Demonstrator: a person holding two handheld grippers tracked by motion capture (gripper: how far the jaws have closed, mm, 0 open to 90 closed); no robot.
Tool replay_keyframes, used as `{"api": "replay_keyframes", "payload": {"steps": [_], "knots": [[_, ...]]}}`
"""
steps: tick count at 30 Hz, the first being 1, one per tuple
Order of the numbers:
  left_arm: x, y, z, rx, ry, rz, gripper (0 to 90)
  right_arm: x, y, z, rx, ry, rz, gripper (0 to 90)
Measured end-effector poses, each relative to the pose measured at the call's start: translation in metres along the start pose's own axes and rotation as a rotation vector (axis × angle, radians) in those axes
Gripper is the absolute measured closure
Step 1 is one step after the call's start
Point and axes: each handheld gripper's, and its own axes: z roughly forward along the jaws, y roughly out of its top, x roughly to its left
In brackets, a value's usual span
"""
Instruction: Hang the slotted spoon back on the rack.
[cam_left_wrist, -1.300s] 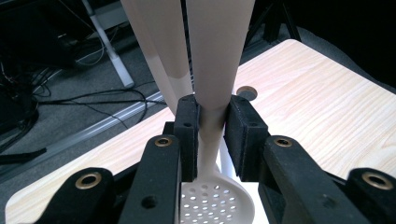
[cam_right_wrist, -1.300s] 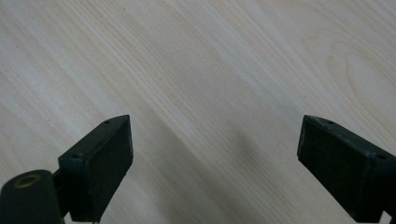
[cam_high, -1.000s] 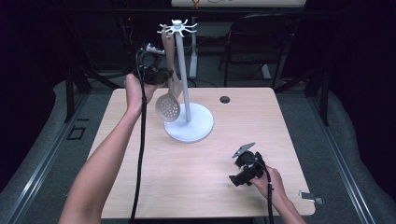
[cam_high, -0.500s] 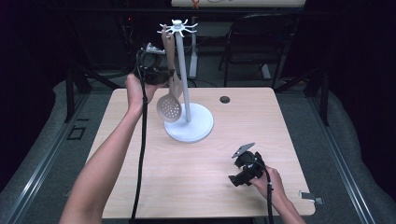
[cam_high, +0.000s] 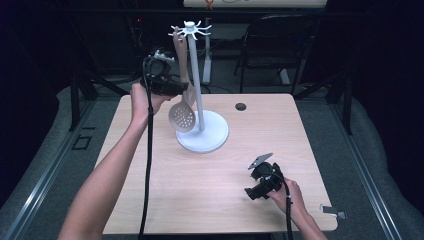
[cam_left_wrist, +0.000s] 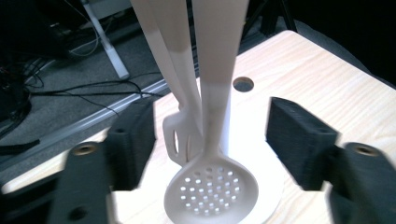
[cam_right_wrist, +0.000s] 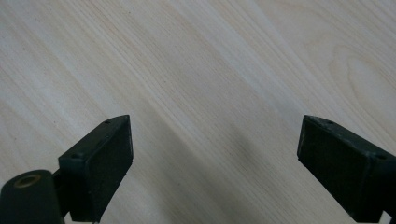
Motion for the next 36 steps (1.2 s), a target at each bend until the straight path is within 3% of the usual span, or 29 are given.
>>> {"api": "replay_keyframes", "payload": {"steps": [5, 11, 16, 27, 36], "knots": [[-0.002, -0.009, -0.005, 0.020, -0.005, 0.014, 17.3, 0.000, 0.000, -0.001, 0.005, -0.008, -0.005, 10.2], [-0.003, -0.025, -0.009, 0.054, 0.013, 0.042, 12.0, 0.001, 0.000, 0.000, -0.016, 0.010, 0.014, 10.2], [-0.001, -0.046, -0.012, 0.091, 0.030, 0.059, 9.3, 0.000, 0.000, -0.001, 0.000, -0.003, -0.002, 10.2], [0.009, -0.090, -0.015, 0.149, 0.046, 0.019, 2.9, 0.002, 0.000, -0.001, 0.004, -0.003, 0.000, 10.2], [0.009, -0.131, -0.013, 0.184, 0.033, 0.001, 0.7, 0.001, 0.000, -0.001, -0.001, 0.001, 0.006, 10.2]]}}
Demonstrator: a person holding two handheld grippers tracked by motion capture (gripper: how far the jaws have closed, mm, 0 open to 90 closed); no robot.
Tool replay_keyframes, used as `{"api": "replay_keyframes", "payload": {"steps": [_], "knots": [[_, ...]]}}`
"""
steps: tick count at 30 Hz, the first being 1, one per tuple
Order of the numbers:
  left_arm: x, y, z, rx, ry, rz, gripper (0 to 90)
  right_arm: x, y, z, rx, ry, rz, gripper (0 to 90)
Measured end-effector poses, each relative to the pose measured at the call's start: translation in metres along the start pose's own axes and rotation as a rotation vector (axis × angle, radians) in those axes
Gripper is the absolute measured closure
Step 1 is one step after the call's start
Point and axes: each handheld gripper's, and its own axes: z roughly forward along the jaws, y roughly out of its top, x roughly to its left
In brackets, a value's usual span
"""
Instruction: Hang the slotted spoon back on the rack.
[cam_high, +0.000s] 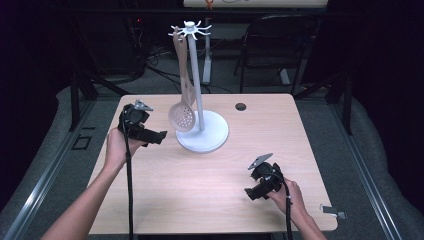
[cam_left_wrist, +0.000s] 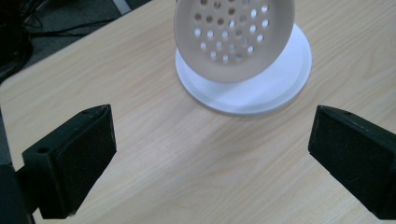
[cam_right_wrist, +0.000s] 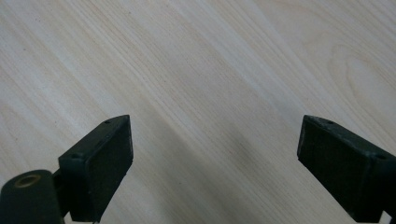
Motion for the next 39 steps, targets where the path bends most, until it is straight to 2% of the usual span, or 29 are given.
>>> {"api": "replay_keyframes", "payload": {"steps": [4, 11, 17, 23, 33, 36, 39], "knots": [[0.002, -0.019, 0.004, 0.015, -0.016, -0.004, 0.1, 0.000, 0.000, 0.000, 0.005, -0.003, -0.008, 10.2], [0.002, -0.047, 0.010, 0.008, -0.029, -0.034, 0.0, 0.001, 0.000, 0.000, 0.001, -0.005, -0.002, 10.2], [0.002, -0.067, 0.016, 0.039, -0.046, -0.061, 0.0, 0.001, 0.000, 0.000, 0.000, -0.002, 0.000, 10.2], [0.001, -0.085, 0.025, 0.070, -0.058, -0.079, 0.0, 0.001, 0.000, 0.000, -0.003, -0.005, 0.000, 10.2], [-0.001, -0.110, 0.036, 0.089, -0.077, -0.102, 0.0, 0.001, 0.001, 0.001, 0.006, 0.000, -0.012, 9.8], [-0.002, -0.117, 0.040, 0.100, -0.095, -0.112, 0.0, 0.000, 0.000, 0.001, 0.006, -0.004, -0.007, 9.8], [-0.006, -0.123, 0.045, 0.112, -0.110, -0.102, 0.0, 0.000, 0.000, 0.001, -0.003, -0.001, 0.002, 9.8]]}}
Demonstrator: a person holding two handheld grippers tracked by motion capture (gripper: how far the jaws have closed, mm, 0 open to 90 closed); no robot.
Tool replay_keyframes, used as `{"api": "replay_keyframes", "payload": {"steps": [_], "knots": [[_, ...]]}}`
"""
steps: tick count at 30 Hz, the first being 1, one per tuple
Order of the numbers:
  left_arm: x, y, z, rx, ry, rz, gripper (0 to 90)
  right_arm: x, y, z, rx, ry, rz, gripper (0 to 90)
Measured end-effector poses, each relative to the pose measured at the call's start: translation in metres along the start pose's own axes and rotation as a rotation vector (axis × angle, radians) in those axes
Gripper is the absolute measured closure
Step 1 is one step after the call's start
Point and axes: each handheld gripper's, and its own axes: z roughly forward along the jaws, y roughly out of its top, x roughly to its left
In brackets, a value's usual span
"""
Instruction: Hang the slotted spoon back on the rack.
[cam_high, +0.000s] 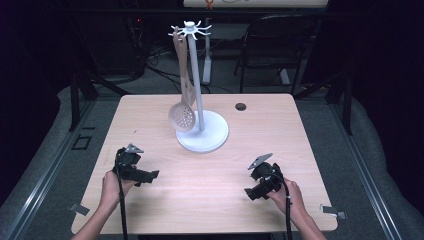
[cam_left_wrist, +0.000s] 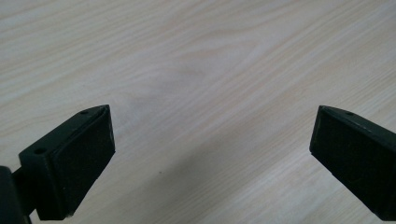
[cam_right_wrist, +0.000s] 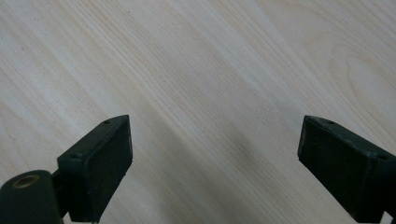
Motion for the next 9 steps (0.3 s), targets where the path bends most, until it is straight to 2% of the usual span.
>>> {"api": "replay_keyframes", "payload": {"steps": [5, 9], "knots": [[0.0003, -0.0045, 0.0063, 0.013, -0.005, 0.013, 0.0, -0.0002, 0.0004, -0.0009, 0.002, -0.002, -0.004, 9.8], [0.0010, -0.0040, 0.0064, 0.004, -0.002, 0.010, 0.0, -0.0006, 0.0006, -0.0012, 0.011, -0.007, -0.010, 9.7]]}}
